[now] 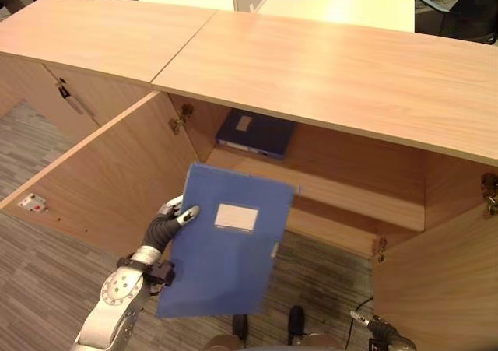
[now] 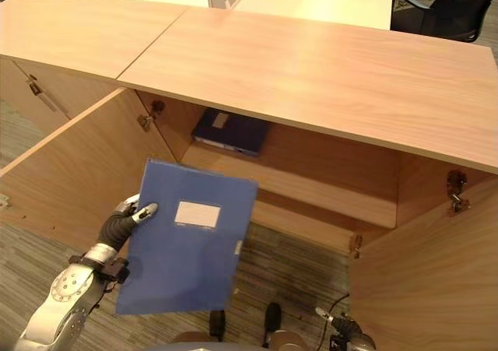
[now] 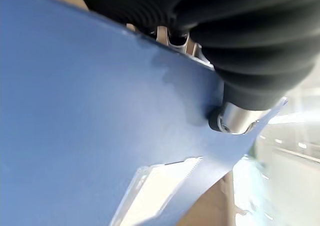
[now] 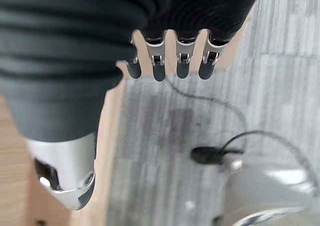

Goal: Put the empty folder in the office cabinet

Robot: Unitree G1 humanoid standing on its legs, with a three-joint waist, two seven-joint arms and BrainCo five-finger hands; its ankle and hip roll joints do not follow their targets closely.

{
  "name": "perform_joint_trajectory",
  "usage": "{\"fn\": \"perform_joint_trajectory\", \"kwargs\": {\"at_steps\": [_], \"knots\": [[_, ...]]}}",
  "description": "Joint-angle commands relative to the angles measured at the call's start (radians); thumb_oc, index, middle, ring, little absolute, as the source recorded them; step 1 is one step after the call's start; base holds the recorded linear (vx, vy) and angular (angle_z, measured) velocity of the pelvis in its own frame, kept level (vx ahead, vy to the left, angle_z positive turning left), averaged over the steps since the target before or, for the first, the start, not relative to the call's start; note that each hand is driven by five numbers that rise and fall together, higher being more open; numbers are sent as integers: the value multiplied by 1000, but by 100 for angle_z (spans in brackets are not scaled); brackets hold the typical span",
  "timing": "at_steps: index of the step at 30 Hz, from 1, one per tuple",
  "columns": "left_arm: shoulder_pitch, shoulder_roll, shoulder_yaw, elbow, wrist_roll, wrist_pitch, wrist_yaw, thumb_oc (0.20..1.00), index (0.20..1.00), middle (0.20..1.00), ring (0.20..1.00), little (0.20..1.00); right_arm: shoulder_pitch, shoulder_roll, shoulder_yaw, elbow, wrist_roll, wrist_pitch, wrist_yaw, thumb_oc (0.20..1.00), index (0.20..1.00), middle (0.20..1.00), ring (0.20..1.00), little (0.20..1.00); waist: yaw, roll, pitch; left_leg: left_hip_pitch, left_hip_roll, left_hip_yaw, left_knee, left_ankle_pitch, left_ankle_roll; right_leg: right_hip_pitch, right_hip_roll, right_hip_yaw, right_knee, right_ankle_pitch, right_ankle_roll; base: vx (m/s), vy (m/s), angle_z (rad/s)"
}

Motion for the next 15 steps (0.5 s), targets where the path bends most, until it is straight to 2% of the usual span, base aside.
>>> {"fn": "perform_joint_trajectory", "kwargs": {"at_steps": [1,2,3,4,8,11,15], "knots": [[23,-9,59,-27,98,-56,18,200,200,200,200,200,21,-33,3,-145,83,-57,29,1000,1000,1000,1000,1000,-11,-57,-71,-40,-35,8,2,-36,-2,45,16,27,6,-92,86,-3,31,-21],[24,-10,58,-27,99,-56,18,200,200,200,200,200,25,-33,3,-150,83,-55,28,1000,1000,1000,1000,1000,-10,-57,-72,-39,-35,9,2,-37,-2,46,16,28,6,-92,86,3,45,-17],[33,-19,77,3,142,-53,26,200,200,200,200,200,66,-62,1,-304,86,-66,59,1000,1000,1000,1000,1000,-16,-59,-73,-31,-36,14,2,-44,1,49,14,35,6,-92,88,12,42,-13],[38,-24,86,12,166,-55,27,200,200,200,200,200,83,-76,-1,-373,81,-68,75,1000,1000,1000,1000,1000,-18,-60,-75,-27,-36,16,2,-47,3,51,13,37,6,-92,88,18,48,-12],[15,-40,88,52,223,-56,45,200,200,200,200,200,115,-120,10,-550,66,-72,111,1000,1000,1000,1000,1000,-22,-66,-87,-15,-37,22,2,-58,8,55,8,40,6,-94,91,9,24,-14],[-22,-49,64,65,234,-60,50,200,200,200,200,200,103,-124,45,-592,71,-73,136,1000,1000,1000,1000,1000,-22,-68,-92,-11,-39,23,2,-62,10,57,4,41,6,-93,94,0,9,-1],[-91,-55,18,65,252,-60,67,200,200,200,200,200,58,-98,127,-538,50,-64,137,1000,1000,1000,1000,1000,-17,-69,-99,-2,-41,21,2,-66,12,65,-1,40,6,-95,95,0,0,0]]}}
